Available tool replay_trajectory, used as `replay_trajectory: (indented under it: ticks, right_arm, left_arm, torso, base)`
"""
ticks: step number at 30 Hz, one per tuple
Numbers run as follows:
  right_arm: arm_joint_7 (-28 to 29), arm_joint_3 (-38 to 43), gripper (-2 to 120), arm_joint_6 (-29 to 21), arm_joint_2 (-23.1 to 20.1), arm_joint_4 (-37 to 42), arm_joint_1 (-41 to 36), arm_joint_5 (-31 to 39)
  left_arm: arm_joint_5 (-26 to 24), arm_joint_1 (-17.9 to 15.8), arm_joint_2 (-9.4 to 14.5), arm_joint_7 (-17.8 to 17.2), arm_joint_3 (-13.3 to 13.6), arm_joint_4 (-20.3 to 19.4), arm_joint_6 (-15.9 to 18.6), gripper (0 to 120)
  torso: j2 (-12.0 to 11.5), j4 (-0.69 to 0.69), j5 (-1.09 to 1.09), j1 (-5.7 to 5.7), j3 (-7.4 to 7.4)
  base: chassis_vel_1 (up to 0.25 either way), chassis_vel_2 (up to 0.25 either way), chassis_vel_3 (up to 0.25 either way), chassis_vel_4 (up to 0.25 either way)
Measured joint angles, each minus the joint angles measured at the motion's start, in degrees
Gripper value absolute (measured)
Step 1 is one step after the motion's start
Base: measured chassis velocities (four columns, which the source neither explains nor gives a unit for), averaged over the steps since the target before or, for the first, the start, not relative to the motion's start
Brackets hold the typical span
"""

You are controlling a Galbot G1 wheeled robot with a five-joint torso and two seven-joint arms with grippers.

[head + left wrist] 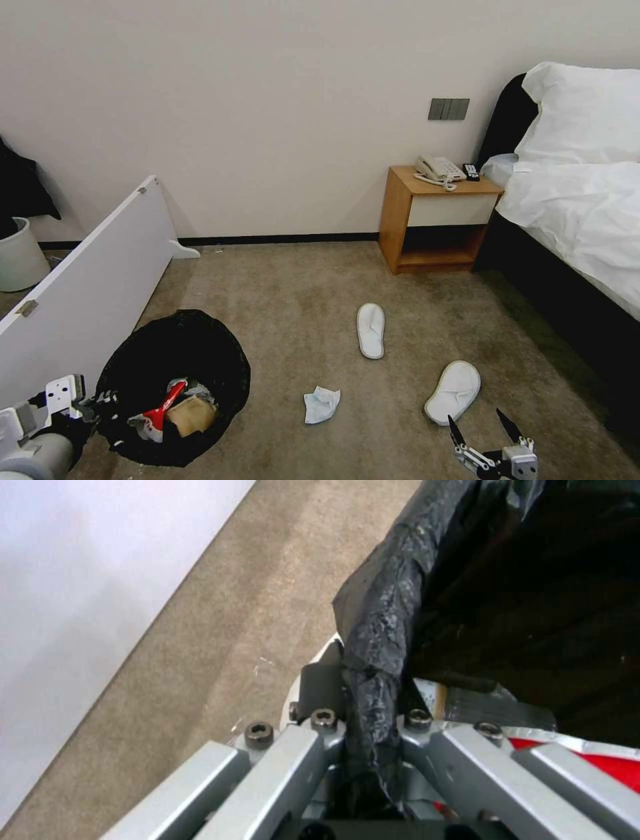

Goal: Pick up the trash bin, then pick up the garbage from the floor and place it into the trash bin.

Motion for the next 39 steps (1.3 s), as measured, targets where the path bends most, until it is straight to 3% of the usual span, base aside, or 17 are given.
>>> replay_trajectory:
  ticks: [39]
  right_arm:
    - [-0.5, -0.2, 100, 0.2, -0.3, -0.2, 0.0, 0.1]
  left_arm:
    - [-0.3, 0.5, -0.3, 0.0, -0.1, -0.7, 0.0, 2]
  torso:
    - [0.0, 0.00, 0.00, 0.00, 0.00]
  base:
    - [-0.064, 0.066, 0.064, -0.068]
